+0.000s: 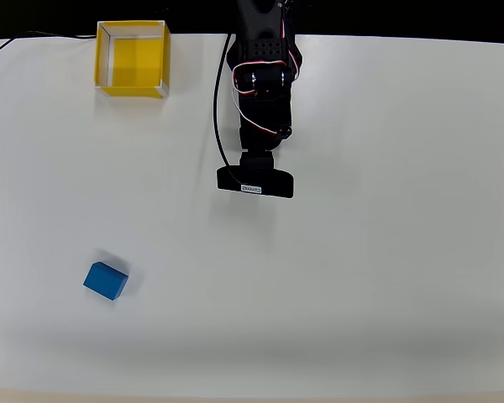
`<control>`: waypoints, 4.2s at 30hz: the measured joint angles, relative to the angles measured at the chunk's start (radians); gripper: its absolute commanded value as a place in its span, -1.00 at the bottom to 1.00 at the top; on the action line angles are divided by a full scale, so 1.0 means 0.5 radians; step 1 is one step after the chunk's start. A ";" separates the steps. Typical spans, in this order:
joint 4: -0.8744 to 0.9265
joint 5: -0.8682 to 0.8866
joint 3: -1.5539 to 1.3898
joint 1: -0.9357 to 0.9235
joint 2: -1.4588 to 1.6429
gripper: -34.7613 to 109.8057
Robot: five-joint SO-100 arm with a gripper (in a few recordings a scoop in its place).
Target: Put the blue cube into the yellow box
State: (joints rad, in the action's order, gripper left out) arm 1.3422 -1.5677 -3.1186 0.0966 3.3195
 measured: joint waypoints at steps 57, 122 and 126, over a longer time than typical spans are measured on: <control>-1.362 -0.331 2.869 -1.522 -3.617 0.29; -2.893 -0.025 3.863 -1.513 -5.357 0.26; -2.893 -0.028 3.863 -1.500 -5.360 0.26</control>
State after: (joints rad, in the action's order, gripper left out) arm -0.1043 -1.5815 -1.1873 -0.6535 0.6397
